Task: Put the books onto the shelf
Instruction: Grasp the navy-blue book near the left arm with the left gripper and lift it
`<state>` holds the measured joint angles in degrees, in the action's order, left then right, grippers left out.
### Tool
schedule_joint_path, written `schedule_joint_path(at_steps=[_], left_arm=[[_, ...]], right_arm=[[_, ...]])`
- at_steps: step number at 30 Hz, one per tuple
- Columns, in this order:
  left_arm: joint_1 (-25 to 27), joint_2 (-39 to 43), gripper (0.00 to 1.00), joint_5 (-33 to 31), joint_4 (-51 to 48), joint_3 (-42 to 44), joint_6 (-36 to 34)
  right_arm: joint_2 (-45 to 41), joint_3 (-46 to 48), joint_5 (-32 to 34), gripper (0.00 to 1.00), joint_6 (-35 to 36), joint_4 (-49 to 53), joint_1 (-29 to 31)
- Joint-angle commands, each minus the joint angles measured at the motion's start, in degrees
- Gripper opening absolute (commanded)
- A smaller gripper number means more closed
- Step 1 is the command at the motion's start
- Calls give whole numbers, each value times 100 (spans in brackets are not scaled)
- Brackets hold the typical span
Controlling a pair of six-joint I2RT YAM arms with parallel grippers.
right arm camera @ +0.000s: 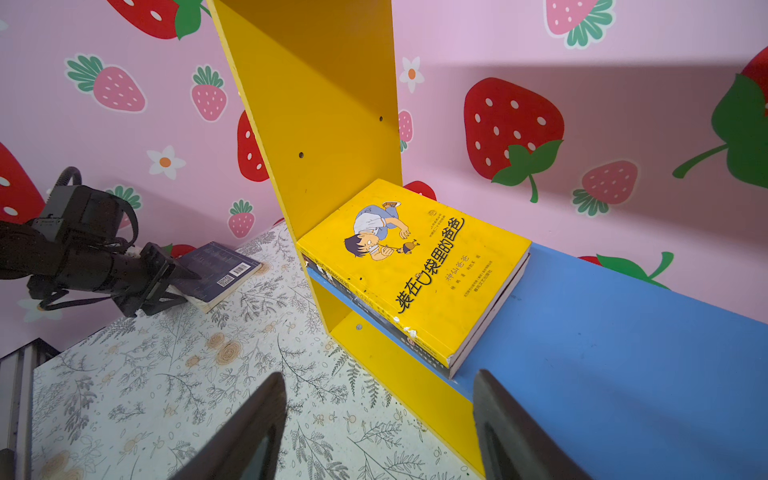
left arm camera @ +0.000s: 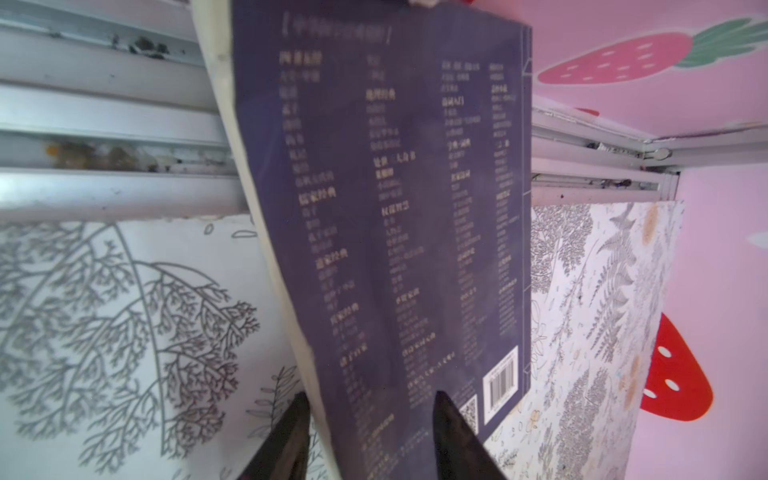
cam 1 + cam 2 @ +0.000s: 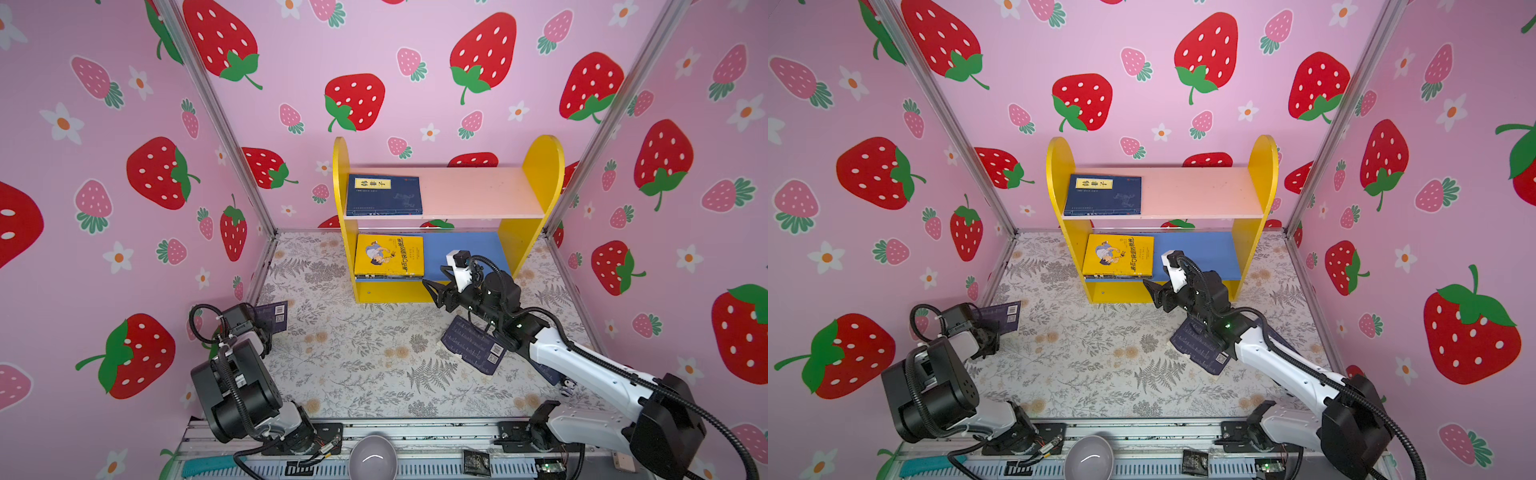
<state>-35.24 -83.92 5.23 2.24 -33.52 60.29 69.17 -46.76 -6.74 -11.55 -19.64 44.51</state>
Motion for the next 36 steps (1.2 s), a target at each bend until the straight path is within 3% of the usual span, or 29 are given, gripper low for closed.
schedule_joint_path(at_steps=[1,4,11,18,27,32,36], left_arm=[[-100,-114,38,48,108,250,70],[-199,-112,30,159,403,350,45],[-280,107,0,224,792,399,-84],[-281,668,0,542,780,451,-75],[-61,1720,0,527,-195,283,-98],[136,1325,0,468,-991,-392,-650],[781,326,37,310,-1609,-1534,-1376]], right_arm=[[108,-208,-86,72,-58,-119,38],[161,-253,-81,72,-32,-111,40],[259,-297,-64,72,-5,-96,40],[325,-324,-37,72,30,-102,35],[480,-410,-171,71,57,-138,41],[544,-425,-269,72,72,-146,33],[556,-421,-294,72,82,-163,39]])
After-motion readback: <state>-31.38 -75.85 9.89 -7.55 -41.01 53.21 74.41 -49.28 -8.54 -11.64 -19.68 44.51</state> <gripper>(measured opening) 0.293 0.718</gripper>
